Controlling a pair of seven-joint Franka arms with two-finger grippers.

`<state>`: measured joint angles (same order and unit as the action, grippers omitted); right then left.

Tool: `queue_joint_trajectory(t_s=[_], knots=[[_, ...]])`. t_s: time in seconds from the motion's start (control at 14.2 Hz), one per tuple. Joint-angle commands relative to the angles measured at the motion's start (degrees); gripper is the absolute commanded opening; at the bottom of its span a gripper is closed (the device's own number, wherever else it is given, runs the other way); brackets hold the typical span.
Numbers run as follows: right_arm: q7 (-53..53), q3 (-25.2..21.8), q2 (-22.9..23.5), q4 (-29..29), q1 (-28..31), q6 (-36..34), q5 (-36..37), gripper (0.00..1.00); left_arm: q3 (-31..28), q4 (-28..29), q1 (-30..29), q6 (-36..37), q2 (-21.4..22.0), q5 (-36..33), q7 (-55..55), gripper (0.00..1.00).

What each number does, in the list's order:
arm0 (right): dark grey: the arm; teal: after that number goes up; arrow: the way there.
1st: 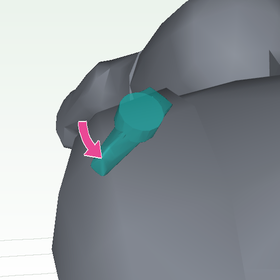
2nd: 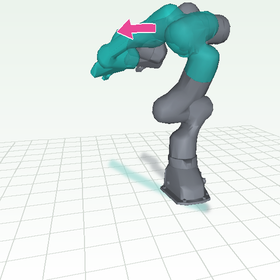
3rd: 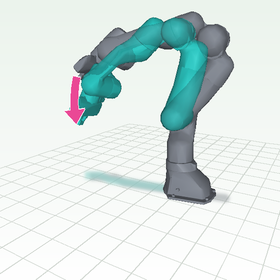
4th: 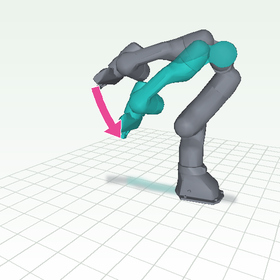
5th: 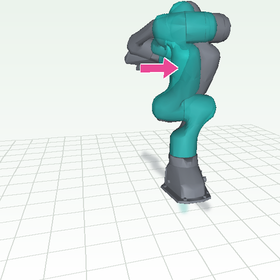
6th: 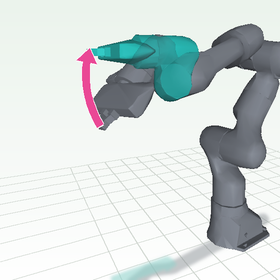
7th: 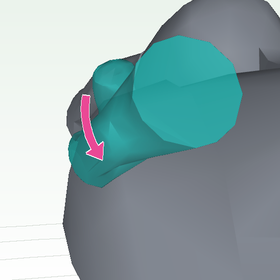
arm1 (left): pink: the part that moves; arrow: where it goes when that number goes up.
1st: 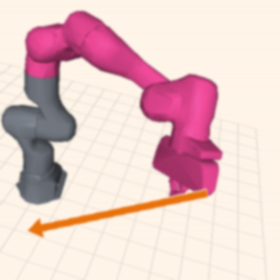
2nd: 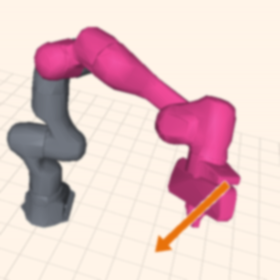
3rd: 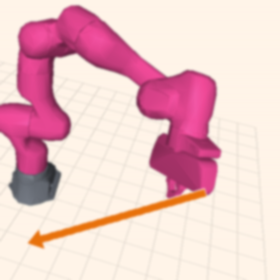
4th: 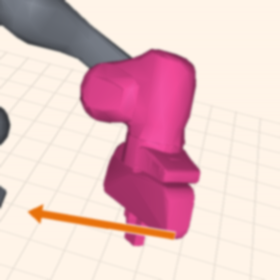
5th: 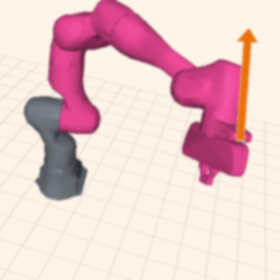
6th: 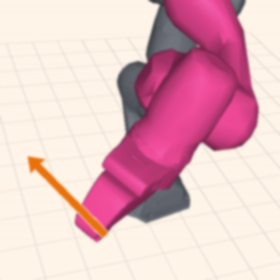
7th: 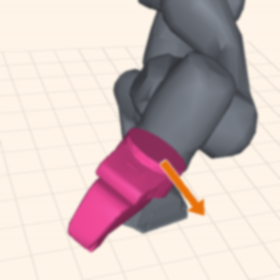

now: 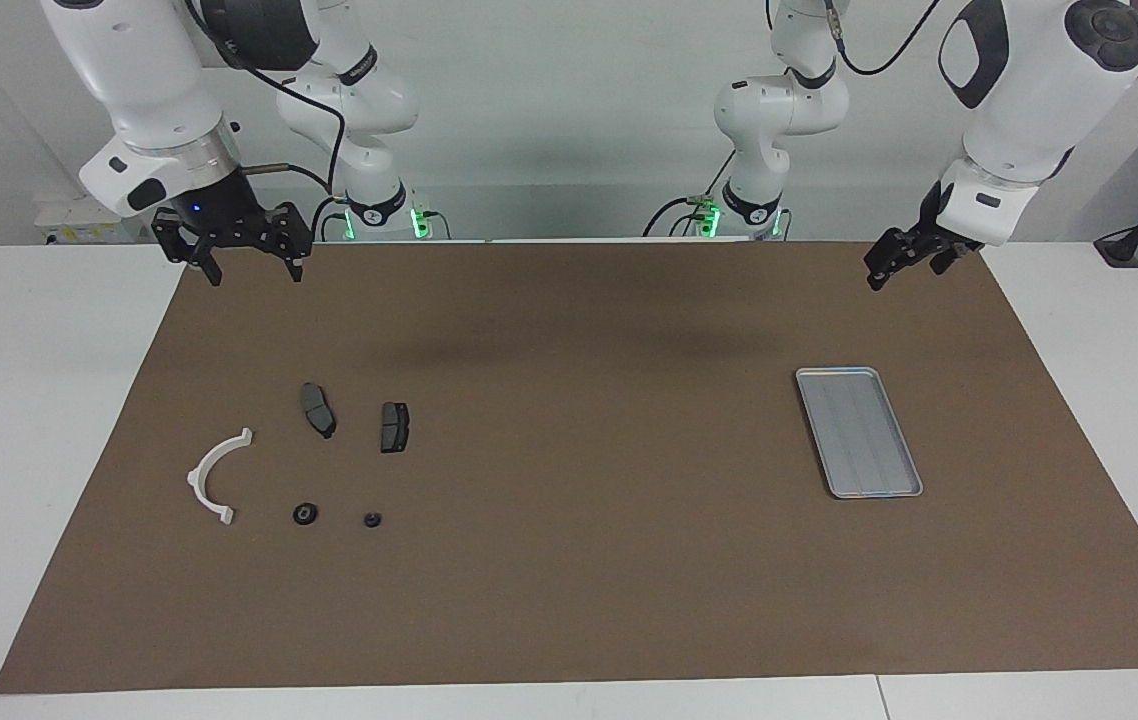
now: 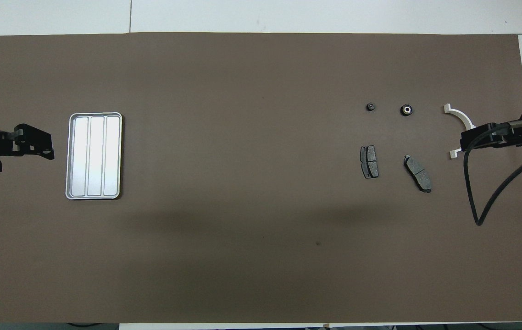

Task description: Pick bearing gear from pile to tray

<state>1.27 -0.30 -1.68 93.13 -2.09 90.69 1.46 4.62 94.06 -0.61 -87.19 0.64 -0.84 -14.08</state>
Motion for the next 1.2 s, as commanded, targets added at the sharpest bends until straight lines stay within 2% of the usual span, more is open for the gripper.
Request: queue_joint_trajectory(t_s=[0.0,1.13], knots=[[-1.09,0.12,-0.69,0.47,0.16,-0.17,-0.75,1.00,0.30,0.68,-0.45,0.70,1.20,0.58,0.28,1.00],[0.84,0.21,-3.06,2.31,-0.80,-0.78,-0.75,1.00,0.30,0.68,-0.45,0.70,1.11,0.58,0.37,1.00]])
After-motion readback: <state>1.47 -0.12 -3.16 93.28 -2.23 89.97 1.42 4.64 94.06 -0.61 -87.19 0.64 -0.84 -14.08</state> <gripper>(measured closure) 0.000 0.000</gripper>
